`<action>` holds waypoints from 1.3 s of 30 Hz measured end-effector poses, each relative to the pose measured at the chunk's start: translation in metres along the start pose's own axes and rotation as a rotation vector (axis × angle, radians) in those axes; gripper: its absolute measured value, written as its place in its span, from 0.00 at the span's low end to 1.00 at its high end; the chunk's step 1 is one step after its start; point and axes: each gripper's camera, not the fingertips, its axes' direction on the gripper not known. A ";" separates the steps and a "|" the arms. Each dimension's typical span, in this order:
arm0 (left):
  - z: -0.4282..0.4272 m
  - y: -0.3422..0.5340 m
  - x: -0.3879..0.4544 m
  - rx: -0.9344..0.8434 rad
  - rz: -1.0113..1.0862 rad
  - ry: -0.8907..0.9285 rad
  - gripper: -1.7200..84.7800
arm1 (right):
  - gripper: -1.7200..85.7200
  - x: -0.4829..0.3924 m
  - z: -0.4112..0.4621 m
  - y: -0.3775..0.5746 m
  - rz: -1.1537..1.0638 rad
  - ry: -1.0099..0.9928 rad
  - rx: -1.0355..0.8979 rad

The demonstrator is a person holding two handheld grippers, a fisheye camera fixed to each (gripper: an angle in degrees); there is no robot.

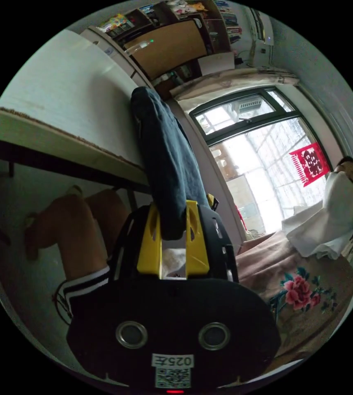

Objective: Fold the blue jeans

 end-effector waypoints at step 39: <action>-0.483 0.604 0.218 1.451 0.081 -0.436 0.05 | 0.11 -0.232 0.916 0.076 -0.215 -0.646 -1.495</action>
